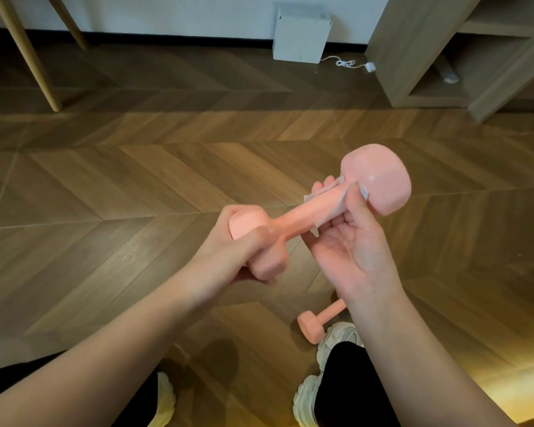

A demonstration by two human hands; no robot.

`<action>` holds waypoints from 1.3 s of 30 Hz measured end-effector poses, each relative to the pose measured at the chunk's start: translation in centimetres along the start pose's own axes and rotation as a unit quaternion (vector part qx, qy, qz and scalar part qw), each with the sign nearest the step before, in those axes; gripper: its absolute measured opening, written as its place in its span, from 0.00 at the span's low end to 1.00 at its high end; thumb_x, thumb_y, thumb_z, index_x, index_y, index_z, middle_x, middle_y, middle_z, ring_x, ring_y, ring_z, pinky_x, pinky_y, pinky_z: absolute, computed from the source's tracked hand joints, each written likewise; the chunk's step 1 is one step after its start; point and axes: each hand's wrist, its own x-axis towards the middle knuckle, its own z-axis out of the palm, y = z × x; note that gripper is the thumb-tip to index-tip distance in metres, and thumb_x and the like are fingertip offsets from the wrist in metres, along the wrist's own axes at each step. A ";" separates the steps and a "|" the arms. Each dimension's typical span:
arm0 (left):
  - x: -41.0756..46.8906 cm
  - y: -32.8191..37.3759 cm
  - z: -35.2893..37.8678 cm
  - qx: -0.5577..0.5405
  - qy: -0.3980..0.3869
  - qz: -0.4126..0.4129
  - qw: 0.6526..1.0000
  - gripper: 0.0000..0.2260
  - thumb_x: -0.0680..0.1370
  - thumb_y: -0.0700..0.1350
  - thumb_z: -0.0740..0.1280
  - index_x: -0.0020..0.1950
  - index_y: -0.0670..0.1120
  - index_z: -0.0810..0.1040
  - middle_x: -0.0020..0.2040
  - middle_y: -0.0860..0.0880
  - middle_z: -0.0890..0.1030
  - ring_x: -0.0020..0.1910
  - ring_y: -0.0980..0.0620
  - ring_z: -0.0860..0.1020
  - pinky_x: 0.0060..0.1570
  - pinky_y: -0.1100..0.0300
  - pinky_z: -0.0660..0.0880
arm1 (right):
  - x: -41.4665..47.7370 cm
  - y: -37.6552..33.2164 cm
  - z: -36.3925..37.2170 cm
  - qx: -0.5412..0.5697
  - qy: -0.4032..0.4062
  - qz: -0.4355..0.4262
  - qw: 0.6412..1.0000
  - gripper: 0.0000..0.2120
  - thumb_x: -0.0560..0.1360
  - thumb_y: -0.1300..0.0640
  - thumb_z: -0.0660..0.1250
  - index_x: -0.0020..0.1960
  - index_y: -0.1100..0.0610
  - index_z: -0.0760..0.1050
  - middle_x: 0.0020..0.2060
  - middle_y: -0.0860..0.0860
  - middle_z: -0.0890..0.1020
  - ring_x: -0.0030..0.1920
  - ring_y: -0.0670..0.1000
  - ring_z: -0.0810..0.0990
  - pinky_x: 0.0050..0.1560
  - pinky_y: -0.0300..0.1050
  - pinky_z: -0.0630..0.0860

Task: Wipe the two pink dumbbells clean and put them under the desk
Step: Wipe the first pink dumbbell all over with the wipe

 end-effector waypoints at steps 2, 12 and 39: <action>-0.1 -0.1 0.3 0.114 0.054 0.109 0.986 0.28 0.61 0.49 0.75 0.58 0.51 0.69 0.46 0.51 0.77 0.37 0.60 0.77 0.36 0.63 0.76 | 0.1 0.1 -0.1 0.000 0.031 0.010 0.999 0.21 0.69 0.52 0.70 0.60 0.57 0.78 0.52 0.53 0.85 0.53 0.51 0.85 0.65 0.58 0.73; 1.3 -1.6 -1.5 0.397 0.044 0.429 0.810 0.37 0.66 0.49 0.79 0.69 0.48 0.65 0.65 0.45 0.68 0.67 0.50 0.69 0.64 0.58 0.70 | 0.3 0.3 0.0 0.006 0.063 0.004 0.998 0.21 0.72 0.50 0.69 0.61 0.59 0.78 0.50 0.55 0.86 0.50 0.53 0.86 0.63 0.54 0.75; 1.4 -0.6 -0.9 -0.069 -0.136 -0.081 0.985 0.51 0.55 0.70 0.77 0.71 0.45 0.71 0.54 0.37 0.78 0.37 0.47 0.81 0.44 0.49 0.80 | 0.4 -0.7 -0.4 0.017 0.079 -0.038 0.996 0.24 0.73 0.51 0.69 0.65 0.61 0.76 0.55 0.56 0.84 0.51 0.53 0.85 0.65 0.55 0.74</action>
